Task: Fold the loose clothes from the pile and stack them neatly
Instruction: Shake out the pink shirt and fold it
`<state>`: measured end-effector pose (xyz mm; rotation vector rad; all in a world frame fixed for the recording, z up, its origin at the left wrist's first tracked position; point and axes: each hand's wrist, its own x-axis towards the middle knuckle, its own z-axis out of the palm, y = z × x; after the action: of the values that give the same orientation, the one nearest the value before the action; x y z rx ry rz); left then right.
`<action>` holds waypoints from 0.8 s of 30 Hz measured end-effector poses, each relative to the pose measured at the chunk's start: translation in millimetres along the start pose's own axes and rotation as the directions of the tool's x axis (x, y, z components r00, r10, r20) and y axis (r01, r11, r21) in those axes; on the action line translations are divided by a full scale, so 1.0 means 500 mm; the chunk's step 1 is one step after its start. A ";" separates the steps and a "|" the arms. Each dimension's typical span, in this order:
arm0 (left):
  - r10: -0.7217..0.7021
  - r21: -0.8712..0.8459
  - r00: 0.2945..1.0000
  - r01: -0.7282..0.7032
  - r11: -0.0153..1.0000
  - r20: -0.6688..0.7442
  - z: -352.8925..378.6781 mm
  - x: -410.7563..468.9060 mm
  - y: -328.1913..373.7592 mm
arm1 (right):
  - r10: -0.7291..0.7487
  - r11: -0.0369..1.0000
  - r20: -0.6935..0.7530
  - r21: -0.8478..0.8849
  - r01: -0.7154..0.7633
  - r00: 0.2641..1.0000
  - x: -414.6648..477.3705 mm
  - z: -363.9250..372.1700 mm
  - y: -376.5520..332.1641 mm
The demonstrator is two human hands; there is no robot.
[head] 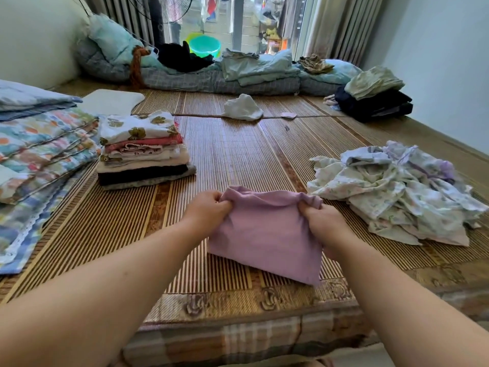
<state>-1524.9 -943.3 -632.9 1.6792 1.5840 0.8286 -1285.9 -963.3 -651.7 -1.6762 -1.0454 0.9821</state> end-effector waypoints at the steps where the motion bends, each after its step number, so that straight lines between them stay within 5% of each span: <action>1: -0.055 0.029 0.999 0.055 0.998 0.002 0.015 0.023 -0.004 | 0.029 0.998 -0.005 -0.063 -0.029 1.000 0.022 0.004 0.008; 6: -0.213 0.243 0.977 0.200 0.949 0.029 0.067 0.093 -0.041 | 0.029 0.886 -0.071 -0.461 -0.058 0.997 0.072 0.013 0.043; 10: -0.202 0.361 0.976 0.218 0.907 -0.082 0.085 0.098 -0.054 | -0.046 0.858 -0.131 -0.512 -0.028 0.990 0.075 0.007 0.049; 12: 0.188 0.454 0.969 -0.098 0.886 -0.159 0.081 0.086 -0.059 | -0.345 0.757 -0.143 -0.627 0.184 0.928 0.058 0.005 0.046; 14: 0.669 0.569 0.743 -0.557 0.605 0.017 0.072 0.076 -0.062 | -0.670 0.518 -0.040 -0.741 0.428 0.741 0.032 0.011 0.032; 15: 0.724 0.570 0.663 -0.675 0.469 0.190 0.072 0.076 -0.065 | -0.686 0.456 0.065 -0.738 0.497 0.725 0.020 0.016 0.025; 17: 0.448 0.588 0.777 -0.628 0.509 0.442 0.077 0.082 -0.069 | -0.438 0.477 0.282 -0.731 0.487 0.853 0.006 0.035 0.024; 19: 0.092 0.686 0.882 -0.421 0.594 0.463 0.083 0.092 -0.078 | -0.109 0.468 0.372 -0.799 0.377 0.922 0.008 0.047 0.035; 24: -0.123 0.750 0.943 -0.162 0.642 0.309 0.086 0.078 -0.071 | 0.200 0.454 0.201 -0.886 0.091 0.959 0.015 0.029 0.042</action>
<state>-1507.6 -905.2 -686.6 2.2612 1.7814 -0.2293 -1292.3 -957.4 -676.9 -2.4731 -1.9547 0.7222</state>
